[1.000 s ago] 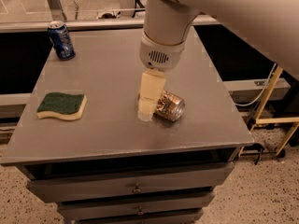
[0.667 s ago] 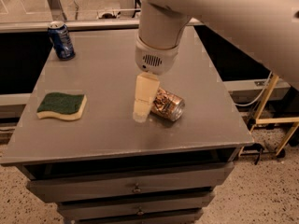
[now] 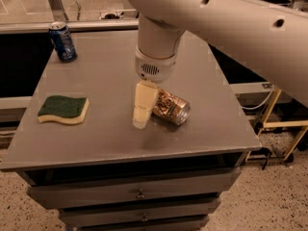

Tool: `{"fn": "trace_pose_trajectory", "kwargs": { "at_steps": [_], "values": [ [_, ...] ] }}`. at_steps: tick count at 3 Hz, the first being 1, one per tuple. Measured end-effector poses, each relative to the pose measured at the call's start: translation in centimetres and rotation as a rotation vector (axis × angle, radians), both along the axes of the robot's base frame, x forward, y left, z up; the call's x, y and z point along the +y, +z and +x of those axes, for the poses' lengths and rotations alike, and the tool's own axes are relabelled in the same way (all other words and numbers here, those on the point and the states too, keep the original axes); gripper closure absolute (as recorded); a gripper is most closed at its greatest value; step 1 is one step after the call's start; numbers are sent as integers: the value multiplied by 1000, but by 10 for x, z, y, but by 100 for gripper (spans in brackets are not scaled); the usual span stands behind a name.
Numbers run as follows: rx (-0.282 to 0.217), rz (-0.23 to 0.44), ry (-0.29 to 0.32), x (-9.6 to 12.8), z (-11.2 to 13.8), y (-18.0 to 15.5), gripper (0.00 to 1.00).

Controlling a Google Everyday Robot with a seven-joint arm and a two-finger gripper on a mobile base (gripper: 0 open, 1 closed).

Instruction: Place orange can upright

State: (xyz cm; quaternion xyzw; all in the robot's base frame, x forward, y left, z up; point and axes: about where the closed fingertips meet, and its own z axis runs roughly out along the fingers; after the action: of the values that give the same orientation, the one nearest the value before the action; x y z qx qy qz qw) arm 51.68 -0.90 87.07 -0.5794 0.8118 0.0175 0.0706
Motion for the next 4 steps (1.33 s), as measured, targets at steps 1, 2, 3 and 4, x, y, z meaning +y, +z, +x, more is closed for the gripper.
{"fn": "trace_pose_trajectory", "kwargs": {
  "at_steps": [1, 2, 3, 4],
  "values": [
    [-21, -39, -41, -6, 10, -12, 0],
    [-39, -87, -78, -14, 18, -24, 0],
    [-48, -119, -101, -17, 23, -32, 19],
    [-48, -131, -106, -17, 25, -33, 42]
  ]
}}
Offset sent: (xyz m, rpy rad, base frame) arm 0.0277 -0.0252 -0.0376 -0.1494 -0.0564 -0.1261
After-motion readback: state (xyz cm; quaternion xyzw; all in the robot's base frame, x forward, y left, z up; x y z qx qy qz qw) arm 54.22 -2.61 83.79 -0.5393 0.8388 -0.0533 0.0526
